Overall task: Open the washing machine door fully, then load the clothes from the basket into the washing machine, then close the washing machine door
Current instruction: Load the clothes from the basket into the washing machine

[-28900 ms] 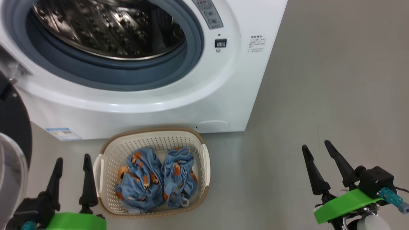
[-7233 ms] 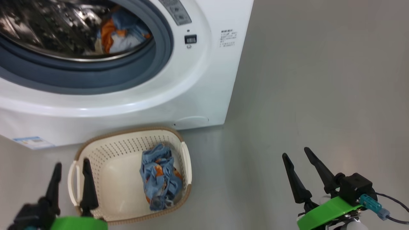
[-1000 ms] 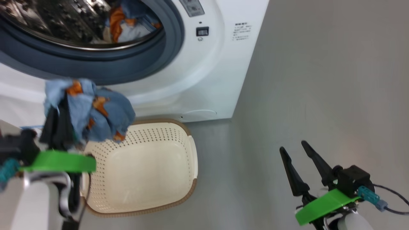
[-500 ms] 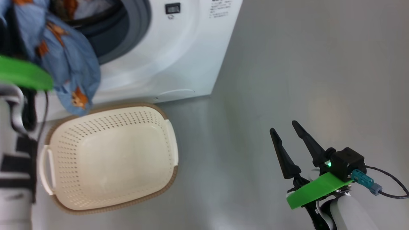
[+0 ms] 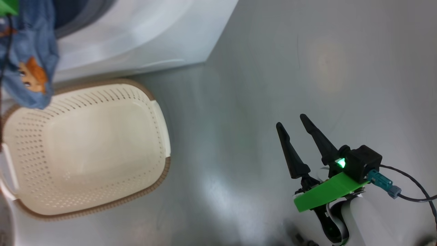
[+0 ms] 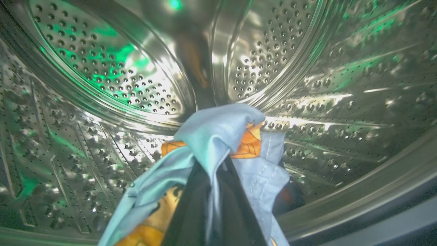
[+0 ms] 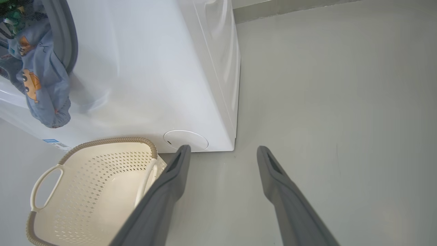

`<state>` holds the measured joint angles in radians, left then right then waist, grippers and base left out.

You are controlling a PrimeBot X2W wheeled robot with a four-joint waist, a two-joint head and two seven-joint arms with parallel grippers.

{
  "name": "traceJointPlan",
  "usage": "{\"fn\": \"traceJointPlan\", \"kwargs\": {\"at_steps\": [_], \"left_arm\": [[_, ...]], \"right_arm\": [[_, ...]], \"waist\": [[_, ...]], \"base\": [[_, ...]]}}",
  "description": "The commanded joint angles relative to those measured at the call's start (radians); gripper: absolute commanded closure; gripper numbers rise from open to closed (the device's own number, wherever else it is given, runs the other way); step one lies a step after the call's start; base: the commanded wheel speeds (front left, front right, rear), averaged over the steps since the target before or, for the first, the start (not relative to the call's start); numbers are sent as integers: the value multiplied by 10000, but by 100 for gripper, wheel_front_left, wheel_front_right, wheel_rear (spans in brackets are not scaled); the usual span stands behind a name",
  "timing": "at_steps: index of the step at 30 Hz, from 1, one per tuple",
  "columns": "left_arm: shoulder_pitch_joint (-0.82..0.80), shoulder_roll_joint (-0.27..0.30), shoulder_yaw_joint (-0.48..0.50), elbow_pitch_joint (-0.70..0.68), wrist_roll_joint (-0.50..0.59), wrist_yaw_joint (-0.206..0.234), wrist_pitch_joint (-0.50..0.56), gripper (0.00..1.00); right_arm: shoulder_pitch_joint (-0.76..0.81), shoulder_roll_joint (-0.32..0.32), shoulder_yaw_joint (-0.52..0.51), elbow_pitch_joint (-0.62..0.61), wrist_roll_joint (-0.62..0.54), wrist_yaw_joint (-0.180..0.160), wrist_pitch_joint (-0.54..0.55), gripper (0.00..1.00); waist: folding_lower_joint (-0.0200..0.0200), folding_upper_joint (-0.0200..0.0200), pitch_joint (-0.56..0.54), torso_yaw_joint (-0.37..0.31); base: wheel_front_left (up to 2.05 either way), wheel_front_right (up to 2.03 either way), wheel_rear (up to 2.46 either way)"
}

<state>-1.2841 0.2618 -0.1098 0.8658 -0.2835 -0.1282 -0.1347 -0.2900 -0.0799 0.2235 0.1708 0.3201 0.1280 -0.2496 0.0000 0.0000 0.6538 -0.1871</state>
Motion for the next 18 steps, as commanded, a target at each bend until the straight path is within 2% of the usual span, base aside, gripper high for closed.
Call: {"fn": "traceJointPlan", "kwargs": {"at_steps": [1,8,10,13,18], "left_arm": [[-392,590,71,-2,-56,-25,159,100],[-1348,752,-267,1151,104,72,1207,100],[-1581,758,-345,1287,171,137,1185,100],[-1800,707,-456,1388,302,329,729,100],[-2054,702,-790,1130,786,687,-922,100]], "right_arm": [[67,81,277,-214,107,27,-122,0],[-10,185,407,-194,156,27,-122,0],[-18,201,445,-178,165,27,-122,0],[-28,214,485,-163,160,27,-122,0],[-94,226,576,-149,161,27,-122,0]], "waist": [[0,0,763,-334],[0,0,1179,-308],[0,0,1234,-285],[0,0,1255,-243],[0,0,1281,-262]], "base": [[0,0,0],[0,0,0],[0,0,0],[0,0,0],[0,0,0]]}}
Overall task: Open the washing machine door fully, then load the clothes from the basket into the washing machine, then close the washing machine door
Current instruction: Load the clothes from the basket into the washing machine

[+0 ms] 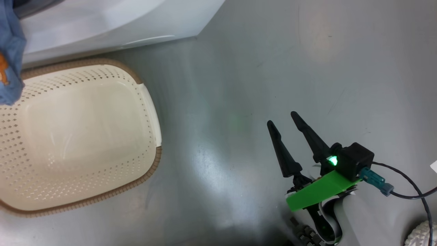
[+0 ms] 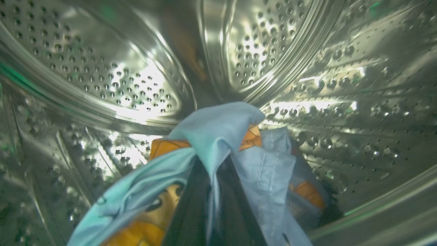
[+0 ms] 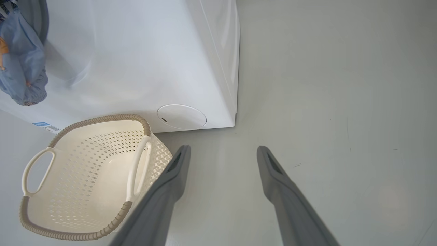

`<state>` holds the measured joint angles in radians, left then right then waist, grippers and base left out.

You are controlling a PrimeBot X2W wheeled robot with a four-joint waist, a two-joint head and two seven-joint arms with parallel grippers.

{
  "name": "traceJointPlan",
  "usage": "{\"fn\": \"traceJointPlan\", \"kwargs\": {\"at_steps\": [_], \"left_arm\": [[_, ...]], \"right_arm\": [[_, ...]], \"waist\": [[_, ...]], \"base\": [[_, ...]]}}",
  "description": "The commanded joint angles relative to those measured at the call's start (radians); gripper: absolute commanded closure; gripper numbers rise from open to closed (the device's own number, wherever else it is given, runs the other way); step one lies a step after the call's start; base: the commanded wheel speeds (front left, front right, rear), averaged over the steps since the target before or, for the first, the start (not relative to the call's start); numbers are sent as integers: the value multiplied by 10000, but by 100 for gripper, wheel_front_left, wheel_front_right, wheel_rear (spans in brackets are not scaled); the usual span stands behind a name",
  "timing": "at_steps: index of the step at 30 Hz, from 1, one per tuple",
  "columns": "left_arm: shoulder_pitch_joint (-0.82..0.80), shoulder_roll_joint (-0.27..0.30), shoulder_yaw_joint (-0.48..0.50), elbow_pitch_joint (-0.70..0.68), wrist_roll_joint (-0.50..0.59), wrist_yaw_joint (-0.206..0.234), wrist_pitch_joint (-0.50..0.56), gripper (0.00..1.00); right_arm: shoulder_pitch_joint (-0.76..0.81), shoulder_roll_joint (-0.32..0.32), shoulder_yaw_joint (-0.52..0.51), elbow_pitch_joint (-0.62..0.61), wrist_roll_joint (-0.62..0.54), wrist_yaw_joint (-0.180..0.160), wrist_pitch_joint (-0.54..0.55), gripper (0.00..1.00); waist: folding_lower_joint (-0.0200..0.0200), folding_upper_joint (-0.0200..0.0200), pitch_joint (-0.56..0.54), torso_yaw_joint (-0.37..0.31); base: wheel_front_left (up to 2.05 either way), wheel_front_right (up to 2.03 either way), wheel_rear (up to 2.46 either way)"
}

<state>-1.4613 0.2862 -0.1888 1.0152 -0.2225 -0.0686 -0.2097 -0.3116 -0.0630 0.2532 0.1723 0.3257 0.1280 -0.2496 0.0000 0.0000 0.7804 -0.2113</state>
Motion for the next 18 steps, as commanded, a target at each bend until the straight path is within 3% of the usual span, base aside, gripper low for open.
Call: {"fn": "traceJointPlan", "kwargs": {"at_steps": [1,3,4,5,10,13,14,15,16,18], "left_arm": [[-346,516,-74,-589,327,172,-369,100],[-394,586,-135,-915,486,263,-470,100],[-411,751,-149,-2234,795,413,-509,100],[-411,751,-149,-2234,795,413,-509,100],[279,1052,-4,-5018,1340,546,-517,100],[725,1027,209,-5278,1290,546,-518,100],[858,996,290,-5191,1232,535,-519,95],[995,939,380,-4961,1130,517,-519,17],[1062,889,440,-4766,1063,482,-519,0],[1139,782,544,-4410,946,411,-519,0]], "right_arm": [[101,60,319,-164,113,27,-122,0],[82,63,358,-163,123,27,-122,0],[48,69,437,-170,144,27,-122,0],[48,69,437,-170,144,27,-122,0],[-42,84,494,-139,248,27,-122,0],[-71,89,498,-66,271,27,-122,0],[-86,90,501,-43,277,27,-122,0],[-95,92,505,-25,279,27,-122,0],[-97,92,513,-11,277,27,-122,0],[-98,94,511,10,262,27,-122,0]], "waist": [[0,0,34,-46],[0,0,51,-72],[0,0,138,-141],[0,0,138,-141],[0,0,261,-267],[0,0,217,-264],[0,0,186,-257],[0,0,142,-233],[0,0,109,-205],[0,0,46,-131]], "base": [[0,0,0],[0,0,0],[0,0,0],[0,0,0],[0,0,0],[0,0,0],[0,0,0],[0,0,0],[0,0,0],[0,0,0]]}}
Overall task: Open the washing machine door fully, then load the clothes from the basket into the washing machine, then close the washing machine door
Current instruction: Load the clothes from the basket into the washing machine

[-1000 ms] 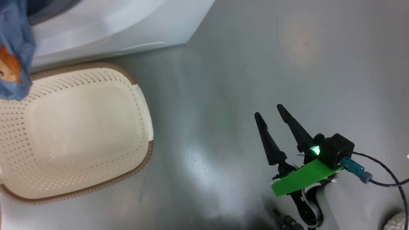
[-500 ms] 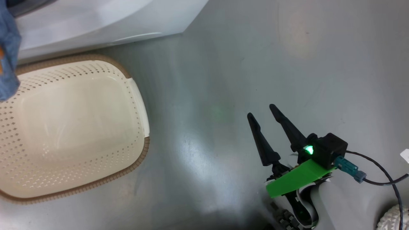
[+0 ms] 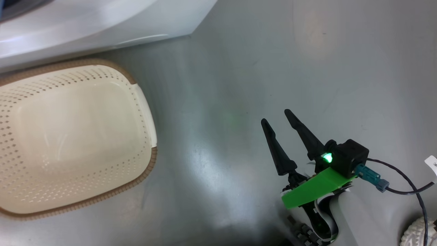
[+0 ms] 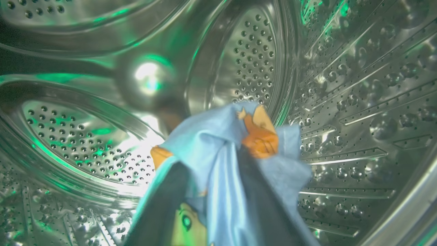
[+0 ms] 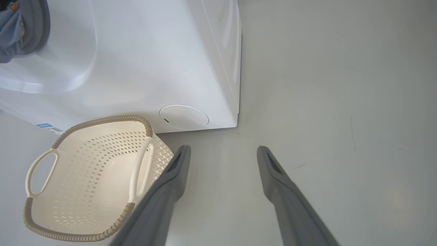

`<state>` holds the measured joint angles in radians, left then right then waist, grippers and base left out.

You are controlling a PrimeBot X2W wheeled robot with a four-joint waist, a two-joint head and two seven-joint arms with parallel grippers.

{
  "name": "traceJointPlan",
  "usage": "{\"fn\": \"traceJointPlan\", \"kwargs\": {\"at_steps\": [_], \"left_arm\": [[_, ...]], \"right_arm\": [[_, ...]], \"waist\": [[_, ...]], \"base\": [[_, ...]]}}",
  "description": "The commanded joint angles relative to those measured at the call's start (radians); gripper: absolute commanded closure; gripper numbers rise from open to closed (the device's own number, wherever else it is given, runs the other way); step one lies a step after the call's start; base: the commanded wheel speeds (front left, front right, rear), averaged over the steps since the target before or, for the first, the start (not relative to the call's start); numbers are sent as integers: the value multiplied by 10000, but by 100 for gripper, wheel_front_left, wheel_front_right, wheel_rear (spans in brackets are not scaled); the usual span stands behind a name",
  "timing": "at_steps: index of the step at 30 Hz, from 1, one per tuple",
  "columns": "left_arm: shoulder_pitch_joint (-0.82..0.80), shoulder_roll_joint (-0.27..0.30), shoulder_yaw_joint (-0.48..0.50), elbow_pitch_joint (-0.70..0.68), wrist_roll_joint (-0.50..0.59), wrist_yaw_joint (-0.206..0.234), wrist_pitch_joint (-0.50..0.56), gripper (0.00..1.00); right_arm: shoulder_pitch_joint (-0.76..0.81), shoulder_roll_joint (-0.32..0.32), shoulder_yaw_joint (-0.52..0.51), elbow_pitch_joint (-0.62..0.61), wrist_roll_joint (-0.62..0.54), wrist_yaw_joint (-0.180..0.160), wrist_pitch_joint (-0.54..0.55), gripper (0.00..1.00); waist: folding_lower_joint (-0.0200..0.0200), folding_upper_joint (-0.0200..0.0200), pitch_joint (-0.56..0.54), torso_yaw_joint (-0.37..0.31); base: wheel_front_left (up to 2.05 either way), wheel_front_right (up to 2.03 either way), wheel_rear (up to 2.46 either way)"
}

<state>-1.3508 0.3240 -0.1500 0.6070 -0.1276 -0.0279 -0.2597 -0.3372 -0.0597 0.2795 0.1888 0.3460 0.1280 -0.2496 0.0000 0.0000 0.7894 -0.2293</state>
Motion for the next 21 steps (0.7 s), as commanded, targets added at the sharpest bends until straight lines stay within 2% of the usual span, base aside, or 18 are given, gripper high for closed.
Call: {"fn": "traceJointPlan", "kwargs": {"at_steps": [1,12,21], "left_arm": [[61,351,173,-177,-29,-34,-19,0],[655,-300,340,1068,-282,-252,-20,0],[1903,-703,567,983,-437,-383,-20,0]], "right_arm": [[165,62,231,-141,52,27,-122,0],[134,-110,56,-6,13,27,-122,0],[388,-251,-43,184,62,27,-122,0]], "waist": [[0,0,-84,95],[0,0,-944,658],[0,0,-2120,1140]], "base": [[0,0,0],[0,0,0],[0,0,0]]}}
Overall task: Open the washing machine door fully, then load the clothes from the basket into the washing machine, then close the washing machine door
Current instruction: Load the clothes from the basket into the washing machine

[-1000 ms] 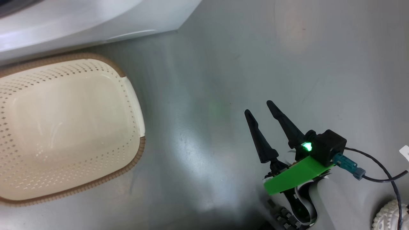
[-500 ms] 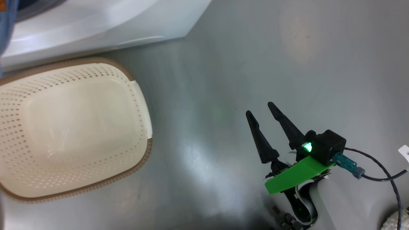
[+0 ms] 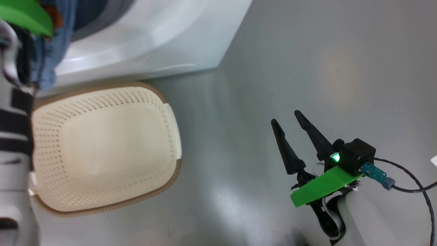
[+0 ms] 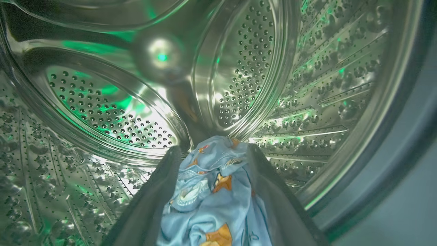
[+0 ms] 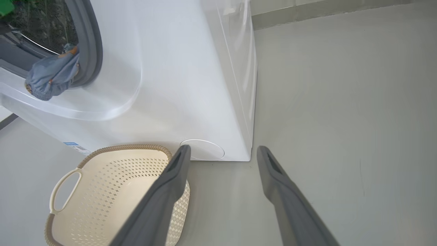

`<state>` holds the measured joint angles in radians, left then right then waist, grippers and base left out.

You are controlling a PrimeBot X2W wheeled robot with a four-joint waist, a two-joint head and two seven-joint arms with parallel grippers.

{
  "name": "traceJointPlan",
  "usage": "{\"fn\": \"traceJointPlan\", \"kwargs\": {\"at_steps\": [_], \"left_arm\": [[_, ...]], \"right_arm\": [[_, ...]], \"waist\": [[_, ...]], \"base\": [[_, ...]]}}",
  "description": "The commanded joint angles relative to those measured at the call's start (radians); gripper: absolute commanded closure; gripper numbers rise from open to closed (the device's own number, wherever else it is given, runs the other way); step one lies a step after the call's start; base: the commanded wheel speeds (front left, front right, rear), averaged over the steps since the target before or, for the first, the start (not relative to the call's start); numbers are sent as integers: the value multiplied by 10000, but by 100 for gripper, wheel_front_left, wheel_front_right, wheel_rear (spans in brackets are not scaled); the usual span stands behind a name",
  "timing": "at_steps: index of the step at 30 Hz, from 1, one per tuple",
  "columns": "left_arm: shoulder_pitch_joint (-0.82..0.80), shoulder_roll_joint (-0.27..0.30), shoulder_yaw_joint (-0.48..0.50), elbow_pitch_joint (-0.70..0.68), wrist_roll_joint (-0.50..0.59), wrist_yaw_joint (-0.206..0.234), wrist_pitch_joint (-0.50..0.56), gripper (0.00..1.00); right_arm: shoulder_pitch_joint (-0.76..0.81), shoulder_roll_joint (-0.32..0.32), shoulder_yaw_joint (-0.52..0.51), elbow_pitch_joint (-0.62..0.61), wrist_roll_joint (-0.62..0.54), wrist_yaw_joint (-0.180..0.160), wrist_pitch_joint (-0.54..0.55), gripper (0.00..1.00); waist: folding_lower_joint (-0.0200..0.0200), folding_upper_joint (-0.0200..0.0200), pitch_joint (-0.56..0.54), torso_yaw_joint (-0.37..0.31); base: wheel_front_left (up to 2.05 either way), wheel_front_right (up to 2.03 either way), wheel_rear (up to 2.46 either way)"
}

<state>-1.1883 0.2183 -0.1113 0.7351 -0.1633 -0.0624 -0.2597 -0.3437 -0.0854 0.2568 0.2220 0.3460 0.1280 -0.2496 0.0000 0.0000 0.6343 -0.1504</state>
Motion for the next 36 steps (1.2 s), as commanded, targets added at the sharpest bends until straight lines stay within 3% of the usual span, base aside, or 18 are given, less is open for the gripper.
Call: {"fn": "traceJointPlan", "kwargs": {"at_steps": [1,11,20,36], "left_arm": [[440,317,182,-343,-81,-62,-20,0],[1953,137,467,-1356,-201,-210,-20,0],[4270,58,1109,-3140,-349,-162,-20,0],[8588,-1011,2358,-5721,-368,238,-20,0]], "right_arm": [[485,-10,178,-136,65,27,-122,0],[748,-53,103,-75,55,27,-122,0],[912,-75,-17,-246,-48,27,-122,0],[950,-147,-3,-402,-98,27,-122,0]], "waist": [[0,0,-692,405],[0,0,-1605,752],[0,0,-1906,906],[0,0,-1907,954]], "base": [[0,0,0],[0,0,0],[0,0,0],[0,0,0]]}}
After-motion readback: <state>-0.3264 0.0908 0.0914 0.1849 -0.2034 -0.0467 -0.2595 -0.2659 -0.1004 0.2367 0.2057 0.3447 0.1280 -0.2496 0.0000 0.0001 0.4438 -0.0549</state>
